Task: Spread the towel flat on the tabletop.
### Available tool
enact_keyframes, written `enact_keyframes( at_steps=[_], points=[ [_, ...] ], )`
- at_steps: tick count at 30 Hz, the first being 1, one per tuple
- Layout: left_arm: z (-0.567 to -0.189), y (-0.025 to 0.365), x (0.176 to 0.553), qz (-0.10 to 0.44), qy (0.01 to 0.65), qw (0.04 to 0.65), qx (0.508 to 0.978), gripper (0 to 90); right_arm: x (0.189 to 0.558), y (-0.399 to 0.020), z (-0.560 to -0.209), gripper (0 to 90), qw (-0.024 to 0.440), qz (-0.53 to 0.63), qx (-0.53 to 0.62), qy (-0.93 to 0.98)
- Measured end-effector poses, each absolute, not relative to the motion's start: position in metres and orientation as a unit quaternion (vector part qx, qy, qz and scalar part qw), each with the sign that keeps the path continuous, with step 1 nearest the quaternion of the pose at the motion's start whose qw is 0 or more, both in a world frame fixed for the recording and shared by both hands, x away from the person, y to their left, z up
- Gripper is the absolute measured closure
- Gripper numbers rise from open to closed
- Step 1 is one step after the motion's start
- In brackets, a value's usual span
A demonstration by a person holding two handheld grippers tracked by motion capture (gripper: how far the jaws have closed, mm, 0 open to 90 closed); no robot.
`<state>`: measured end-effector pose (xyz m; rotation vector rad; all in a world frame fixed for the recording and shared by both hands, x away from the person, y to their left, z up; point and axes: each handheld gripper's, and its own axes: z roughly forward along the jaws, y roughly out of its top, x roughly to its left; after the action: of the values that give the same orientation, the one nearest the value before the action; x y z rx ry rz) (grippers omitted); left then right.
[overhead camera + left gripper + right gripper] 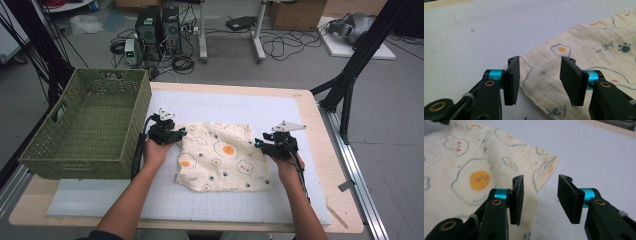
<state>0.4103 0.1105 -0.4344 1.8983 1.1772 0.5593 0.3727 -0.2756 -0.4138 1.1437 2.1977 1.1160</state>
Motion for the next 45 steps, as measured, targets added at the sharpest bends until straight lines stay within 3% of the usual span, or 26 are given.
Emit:
enact_keyframes(
  at_steps=[7,9,12,13,17,19,23,30,33,39,45],
  points=[
    [-0.434,0.109,0.406,0.206,0.458,0.417,0.758,47.8,0.414,-0.245,-0.437,54.0,0.198,0.349,0.421,0.814],
    [-0.434,0.110,0.405,0.204,0.460,0.420,0.756,47.7,0.421,-0.237,-0.442,58.2,0.212,0.329,0.425,0.816],
    [-0.435,0.112,0.403,0.204,0.462,0.420,0.754,47.7,0.426,-0.239,-0.444,83.6,0.196,0.342,0.426,0.814],
    [-0.436,0.113,0.403,0.204,0.464,0.419,0.753,47.6,0.428,-0.239,-0.443,87.0,0.208,0.331,0.421,0.819],
    [-0.439,0.113,0.400,0.198,0.470,0.416,0.753,47.4,0.431,-0.251,-0.436,87.4,0.262,0.310,0.451,0.795],
    [-0.440,0.111,0.400,0.193,0.469,0.412,0.757,47.0,0.431,-0.260,-0.434,86.7,0.288,0.297,0.475,0.777],
    [-0.441,0.104,0.400,0.189,0.463,0.415,0.761,47.2,0.430,-0.270,-0.432,71.1,0.269,0.331,0.503,0.752],
    [-0.449,0.088,0.399,0.199,0.432,0.386,0.790,51.9,0.412,-0.263,-0.417,60.7,0.254,0.376,0.454,0.767],
    [-0.449,0.084,0.398,0.209,0.413,0.384,0.799,86.0,0.404,-0.265,-0.414,60.0,0.247,0.384,0.445,0.771],
    [-0.449,0.099,0.408,0.250,0.458,0.370,0.768,87.3,0.392,-0.266,-0.414,57.9,0.231,0.372,0.442,0.783],
    [-0.450,0.109,0.413,0.257,0.474,0.380,0.752,86.8,0.385,-0.262,-0.441,53.5,0.186,0.358,0.456,0.793]
  ],
)
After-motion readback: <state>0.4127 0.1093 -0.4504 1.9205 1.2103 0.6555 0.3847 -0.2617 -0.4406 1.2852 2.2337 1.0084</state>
